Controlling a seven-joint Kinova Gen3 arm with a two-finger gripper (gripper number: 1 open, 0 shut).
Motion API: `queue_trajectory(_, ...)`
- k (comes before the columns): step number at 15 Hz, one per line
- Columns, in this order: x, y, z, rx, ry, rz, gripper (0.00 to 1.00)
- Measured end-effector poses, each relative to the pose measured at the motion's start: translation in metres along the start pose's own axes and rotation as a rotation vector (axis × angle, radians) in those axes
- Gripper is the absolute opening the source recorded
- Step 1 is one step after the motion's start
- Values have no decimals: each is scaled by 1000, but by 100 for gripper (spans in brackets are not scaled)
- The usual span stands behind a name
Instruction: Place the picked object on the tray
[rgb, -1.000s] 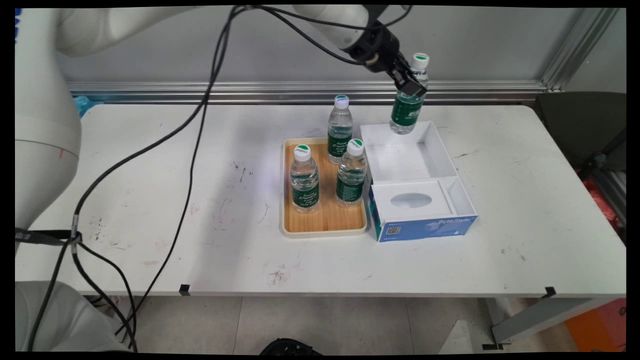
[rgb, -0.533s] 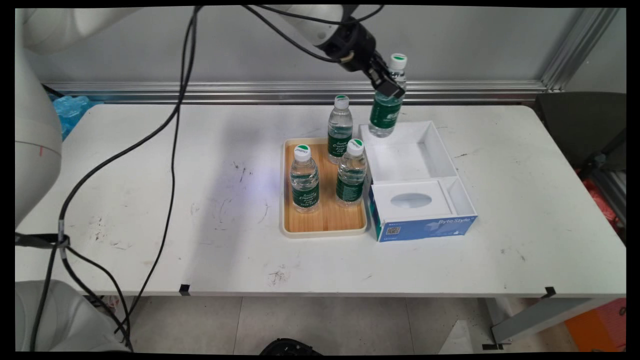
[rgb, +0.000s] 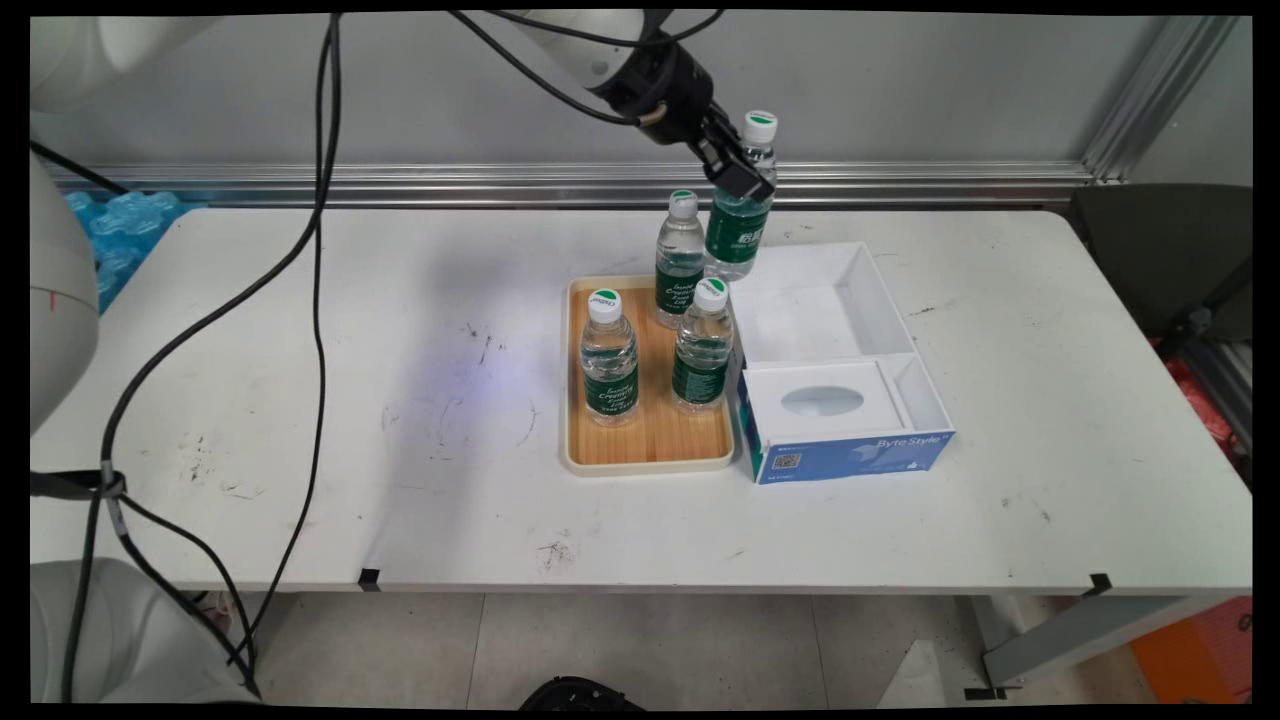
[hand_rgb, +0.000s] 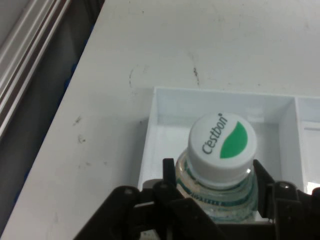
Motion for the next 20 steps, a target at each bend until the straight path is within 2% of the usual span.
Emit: queue_trajectory(20, -27, 5, -30, -11, -8, -68, 0)
